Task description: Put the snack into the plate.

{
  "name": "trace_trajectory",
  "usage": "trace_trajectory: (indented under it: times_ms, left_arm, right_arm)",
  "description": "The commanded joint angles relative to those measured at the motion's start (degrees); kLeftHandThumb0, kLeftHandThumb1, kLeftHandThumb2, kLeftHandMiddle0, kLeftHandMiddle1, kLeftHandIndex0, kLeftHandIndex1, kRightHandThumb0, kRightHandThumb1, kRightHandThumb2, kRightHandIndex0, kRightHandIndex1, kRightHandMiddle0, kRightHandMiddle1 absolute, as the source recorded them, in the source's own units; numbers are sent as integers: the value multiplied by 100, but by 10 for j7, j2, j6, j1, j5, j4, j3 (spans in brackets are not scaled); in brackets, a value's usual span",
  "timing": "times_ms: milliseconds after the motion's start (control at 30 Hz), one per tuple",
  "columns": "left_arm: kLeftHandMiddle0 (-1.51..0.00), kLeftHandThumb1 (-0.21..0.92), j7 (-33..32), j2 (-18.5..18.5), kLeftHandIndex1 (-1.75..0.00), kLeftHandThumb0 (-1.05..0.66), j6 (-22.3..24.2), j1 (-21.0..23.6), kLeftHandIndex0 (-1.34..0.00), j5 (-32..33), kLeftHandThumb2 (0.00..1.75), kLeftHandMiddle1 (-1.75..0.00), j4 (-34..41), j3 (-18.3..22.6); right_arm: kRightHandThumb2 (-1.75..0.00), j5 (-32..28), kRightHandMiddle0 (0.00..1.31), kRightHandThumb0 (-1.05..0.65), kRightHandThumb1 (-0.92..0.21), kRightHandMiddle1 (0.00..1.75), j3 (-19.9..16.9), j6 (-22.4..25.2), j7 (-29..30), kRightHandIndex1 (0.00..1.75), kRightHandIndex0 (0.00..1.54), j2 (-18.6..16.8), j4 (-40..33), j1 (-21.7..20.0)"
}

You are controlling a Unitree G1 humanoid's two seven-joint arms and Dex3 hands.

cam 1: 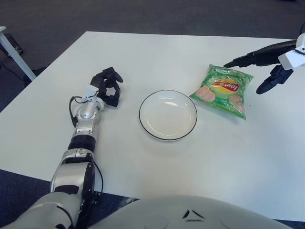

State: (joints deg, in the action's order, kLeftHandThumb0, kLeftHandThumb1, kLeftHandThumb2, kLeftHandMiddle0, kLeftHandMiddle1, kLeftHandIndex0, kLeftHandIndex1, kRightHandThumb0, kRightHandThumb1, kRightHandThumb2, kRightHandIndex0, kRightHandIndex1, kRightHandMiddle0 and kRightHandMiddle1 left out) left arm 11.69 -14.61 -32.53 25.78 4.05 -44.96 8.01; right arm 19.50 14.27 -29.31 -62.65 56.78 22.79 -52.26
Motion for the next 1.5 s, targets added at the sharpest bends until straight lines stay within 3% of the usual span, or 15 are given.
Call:
trace_trajectory:
  times_ms: [0, 233, 367, 467, 633, 900, 967, 1100, 1400, 1467]
  left_arm:
    - [-96, -17, 0, 28, -140, -2, -2, -75, -92, -9, 175, -175, -49, -10]
    - [-96, -17, 1, 28, -141, -2, -2, -74, -92, -7, 175, -175, -51, -10]
    - [-97, -17, -2, 28, -140, -2, -3, -73, -92, -10, 175, -175, -54, -10]
    - [-84, -10, -5, 28, -163, -1, -2, -74, -82, -10, 175, -175, -53, -10]
    - [-79, -7, -3, 31, -173, -1, -3, -78, -78, -9, 175, -175, -46, -11]
    - [-79, -7, -4, 31, -175, -1, -1, -77, -78, -12, 175, -175, -47, -12]
    - [-78, -7, -1, 31, -175, -1, -1, -78, -78, -11, 175, -175, -44, -13]
    - [-78, -7, -3, 31, -175, -1, -6, -78, -78, -13, 175, -175, -44, -15]
    - [-78, -7, 0, 34, -175, -1, -9, -84, -78, -12, 175, -175, -32, -16]
    - [-87, -12, 1, 35, -159, -2, -8, -84, -84, -11, 175, -175, -30, -16]
  right_arm:
    - [-29, 24, 0, -94, -90, 0, -7, -25, 70, 0, 0, -15, 23, 30]
    - [-27, 33, 3, -97, -89, 2, -13, -61, 143, 0, 0, -17, 40, 45]
    - [-22, 41, 1, -97, -90, 12, -5, -82, 164, 0, 0, -22, 66, 34]
    - [-20, 48, 0, -100, -90, 14, 2, -99, 173, 0, 0, -29, 87, 20]
    - [-17, 45, 0, -102, -88, 16, 12, -118, 157, 0, 0, -34, 104, 1]
    - [-14, 78, 0, -100, -84, 12, 43, -85, 123, 0, 0, -47, 92, -26]
    - [-13, 121, 0, -97, -82, 10, 65, -93, 153, 0, 0, -66, 107, -37]
    - [-11, 260, 0, -95, -78, 8, 132, -164, 336, 0, 0, -82, 216, -43]
    - [-9, 382, 0, -91, -69, 6, 188, -231, 521, 0, 0, -60, 260, -88]
    - [-10, 410, 0, -91, -68, 4, 199, -231, 566, 0, 0, -57, 268, -97]
